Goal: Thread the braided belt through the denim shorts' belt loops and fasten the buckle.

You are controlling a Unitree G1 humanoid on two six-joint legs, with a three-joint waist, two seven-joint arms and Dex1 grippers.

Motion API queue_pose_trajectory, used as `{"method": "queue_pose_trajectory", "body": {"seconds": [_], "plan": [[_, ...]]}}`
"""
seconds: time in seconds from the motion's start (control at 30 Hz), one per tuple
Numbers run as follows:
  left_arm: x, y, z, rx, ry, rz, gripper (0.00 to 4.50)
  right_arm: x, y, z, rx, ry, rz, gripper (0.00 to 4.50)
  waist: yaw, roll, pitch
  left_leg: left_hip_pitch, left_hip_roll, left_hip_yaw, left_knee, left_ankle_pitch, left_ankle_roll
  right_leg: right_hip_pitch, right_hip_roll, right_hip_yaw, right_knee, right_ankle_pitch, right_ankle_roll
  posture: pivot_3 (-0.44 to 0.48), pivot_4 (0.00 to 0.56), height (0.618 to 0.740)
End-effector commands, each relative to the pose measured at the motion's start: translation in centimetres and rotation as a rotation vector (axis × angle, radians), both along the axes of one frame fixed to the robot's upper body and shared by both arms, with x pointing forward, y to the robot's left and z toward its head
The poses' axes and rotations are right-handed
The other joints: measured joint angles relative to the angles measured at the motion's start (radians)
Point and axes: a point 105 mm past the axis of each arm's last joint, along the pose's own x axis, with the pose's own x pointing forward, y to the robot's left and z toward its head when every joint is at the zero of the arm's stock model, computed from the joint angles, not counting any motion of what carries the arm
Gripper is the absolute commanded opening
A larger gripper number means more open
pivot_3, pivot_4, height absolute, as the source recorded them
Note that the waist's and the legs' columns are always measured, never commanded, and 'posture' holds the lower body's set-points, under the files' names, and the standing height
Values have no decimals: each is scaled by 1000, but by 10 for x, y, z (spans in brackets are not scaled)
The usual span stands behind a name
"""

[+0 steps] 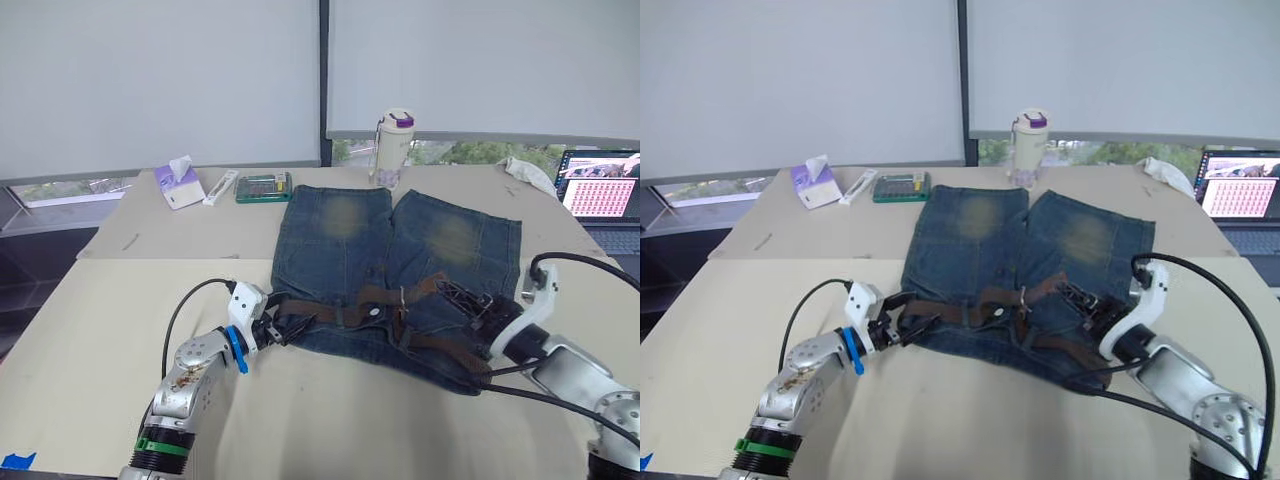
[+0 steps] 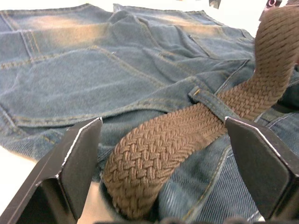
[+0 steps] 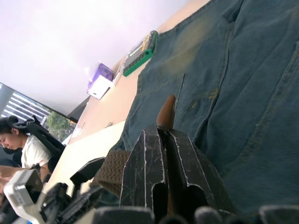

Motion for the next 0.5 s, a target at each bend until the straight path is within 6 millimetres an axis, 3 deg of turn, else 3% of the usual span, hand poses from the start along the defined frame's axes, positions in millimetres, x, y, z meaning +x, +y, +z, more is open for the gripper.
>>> {"method": "queue_pose_trajectory", "body": {"seconds": [0.03, 0.27, 0.33, 0.5], "plan": [[1, 4, 3, 14, -30, 19, 4440, -2, -22, 12, -69, -45, -38, 0, 0, 0, 0, 0, 0, 0, 0, 0, 0, 0, 0, 0, 0, 0, 0, 0, 150, 740], [0, 5, 0, 28, -30, 19, 4440, -1, -40, 12, -250, -41, -60, 0, -1, 0, 0, -1, 0, 2, 0, -1, 2, 2, 0, 0, 0, 0, 1, 0, 150, 740], [0, 6, 1, 26, -32, 23, 4440, 3, -41, 23, -244, -85, -77, 0, -1, -1, 0, -1, 0, 2, 1, -1, 2, 2, 0, 0, 0, 0, 1, 0, 150, 740], [3, 8, 19, -14, -96, 31, 4440, 9, -13, 67, -88, -240, 13, 0, -3, -1, 0, -1, 1, 2, 0, -1, 2, 2, 0, 1, 0, 0, 1, 0, 150, 740]]}}
